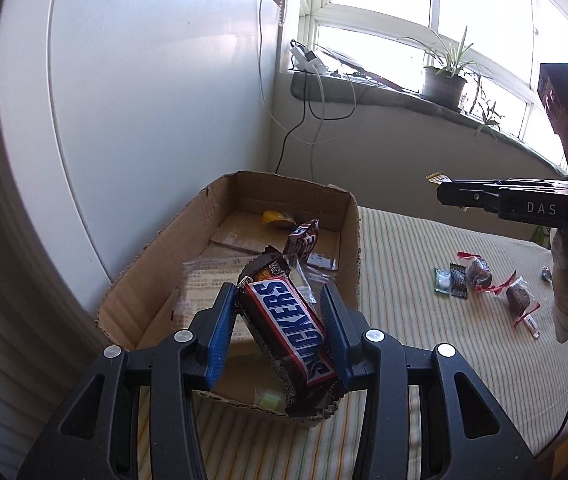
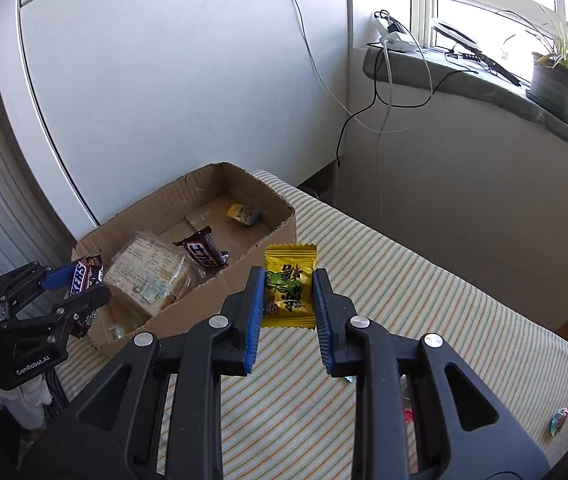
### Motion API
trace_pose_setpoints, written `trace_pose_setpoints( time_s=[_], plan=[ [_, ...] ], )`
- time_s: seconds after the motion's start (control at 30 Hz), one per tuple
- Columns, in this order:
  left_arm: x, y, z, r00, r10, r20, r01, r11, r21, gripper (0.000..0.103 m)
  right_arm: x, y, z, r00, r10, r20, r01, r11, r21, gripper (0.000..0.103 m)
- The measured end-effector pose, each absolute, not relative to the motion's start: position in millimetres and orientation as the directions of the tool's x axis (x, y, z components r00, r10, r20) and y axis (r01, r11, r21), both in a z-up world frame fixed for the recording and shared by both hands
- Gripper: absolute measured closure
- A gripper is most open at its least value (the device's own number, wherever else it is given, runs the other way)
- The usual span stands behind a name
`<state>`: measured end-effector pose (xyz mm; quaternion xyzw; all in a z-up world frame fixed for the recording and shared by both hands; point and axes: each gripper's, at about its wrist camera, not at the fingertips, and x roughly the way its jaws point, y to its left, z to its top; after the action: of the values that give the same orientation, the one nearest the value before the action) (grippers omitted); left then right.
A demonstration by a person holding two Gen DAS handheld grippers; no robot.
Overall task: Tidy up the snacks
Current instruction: 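Carry both snacks into the cardboard box and open both grippers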
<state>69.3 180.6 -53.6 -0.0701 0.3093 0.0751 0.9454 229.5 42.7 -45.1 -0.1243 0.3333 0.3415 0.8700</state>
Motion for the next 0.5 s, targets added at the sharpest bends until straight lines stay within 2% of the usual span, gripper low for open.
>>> trace_pose_setpoints(
  time_s=[0.5],
  plan=[
    [79,195,-57,0.784,0.134,-0.606,-0.21,0.976,-0.055,0.062,262,129,-66,0.476,0.526,-0.705,-0.739,0.673,0.004,0.078]
  ],
)
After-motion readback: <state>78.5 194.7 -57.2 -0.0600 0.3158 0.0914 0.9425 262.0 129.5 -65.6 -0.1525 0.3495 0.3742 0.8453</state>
